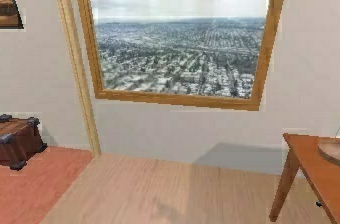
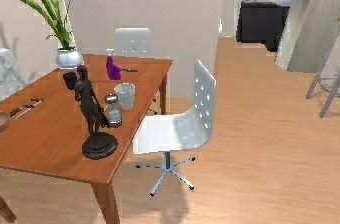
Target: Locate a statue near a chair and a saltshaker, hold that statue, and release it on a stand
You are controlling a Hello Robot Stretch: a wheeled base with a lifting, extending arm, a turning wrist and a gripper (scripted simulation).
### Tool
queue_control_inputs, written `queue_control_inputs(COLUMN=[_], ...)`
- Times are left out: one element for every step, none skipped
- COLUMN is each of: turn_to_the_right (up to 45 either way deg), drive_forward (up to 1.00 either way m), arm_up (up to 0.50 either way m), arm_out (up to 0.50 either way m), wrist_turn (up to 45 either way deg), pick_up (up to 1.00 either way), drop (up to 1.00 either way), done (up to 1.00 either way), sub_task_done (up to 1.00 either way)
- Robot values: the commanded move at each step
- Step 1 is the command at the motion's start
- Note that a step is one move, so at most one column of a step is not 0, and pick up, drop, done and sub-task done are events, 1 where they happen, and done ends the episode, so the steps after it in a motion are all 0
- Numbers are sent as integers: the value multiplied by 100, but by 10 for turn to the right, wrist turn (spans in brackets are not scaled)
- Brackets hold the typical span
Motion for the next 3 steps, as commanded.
queue_control_inputs(turn_to_the_right=[-180, 0, 0], drive_forward=[0, 0, 0], arm_up=[0, 50, 34], arm_out=[0, 0, 0], wrist_turn=[0, 0, 0], pick_up=[0, 0, 0], drop=[0, 0, 0], done=[0, 0, 0], sub_task_done=[0, 0, 0])
